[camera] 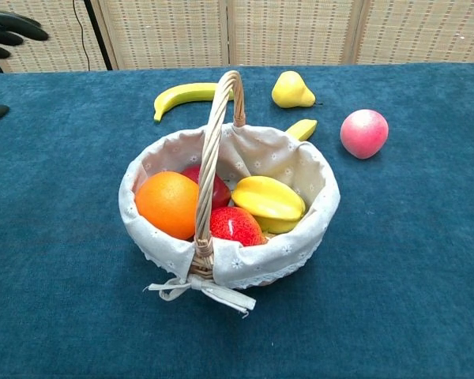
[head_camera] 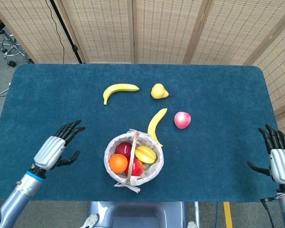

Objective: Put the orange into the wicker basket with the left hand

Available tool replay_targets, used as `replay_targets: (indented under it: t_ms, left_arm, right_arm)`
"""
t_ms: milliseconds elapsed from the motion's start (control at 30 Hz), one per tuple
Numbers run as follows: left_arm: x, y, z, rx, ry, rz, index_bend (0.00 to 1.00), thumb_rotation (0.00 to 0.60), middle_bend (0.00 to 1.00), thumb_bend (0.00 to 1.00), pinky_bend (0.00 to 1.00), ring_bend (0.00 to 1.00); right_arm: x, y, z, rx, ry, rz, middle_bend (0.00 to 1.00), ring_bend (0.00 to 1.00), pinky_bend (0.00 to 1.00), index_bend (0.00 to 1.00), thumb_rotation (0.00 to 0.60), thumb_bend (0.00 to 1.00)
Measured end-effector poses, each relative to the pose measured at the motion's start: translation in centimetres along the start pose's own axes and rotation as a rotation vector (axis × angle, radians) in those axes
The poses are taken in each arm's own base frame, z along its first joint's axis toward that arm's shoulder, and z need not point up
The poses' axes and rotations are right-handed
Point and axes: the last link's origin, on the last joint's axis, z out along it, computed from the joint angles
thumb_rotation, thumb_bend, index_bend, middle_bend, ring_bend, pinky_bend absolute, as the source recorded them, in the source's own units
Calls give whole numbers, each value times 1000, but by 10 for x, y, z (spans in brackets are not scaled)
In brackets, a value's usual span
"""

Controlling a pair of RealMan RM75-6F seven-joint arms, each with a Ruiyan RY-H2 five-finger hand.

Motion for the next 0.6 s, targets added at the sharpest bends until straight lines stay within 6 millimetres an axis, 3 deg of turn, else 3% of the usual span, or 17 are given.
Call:
replay_targets:
  t_ms: [300, 600]
  left_arm:
    - [8, -49, -35, 191, 126, 147, 53, 600, 0, 425, 0, 0]
    - [11, -62, -44, 234, 166, 224, 30, 600, 0, 424, 0, 0]
  right_arm:
    - [-7, -7, 1, 28, -16, -37, 0, 0, 0, 47, 600, 0]
    - [-6, -11, 1, 49, 28, -64, 0, 0, 0, 49, 600, 0]
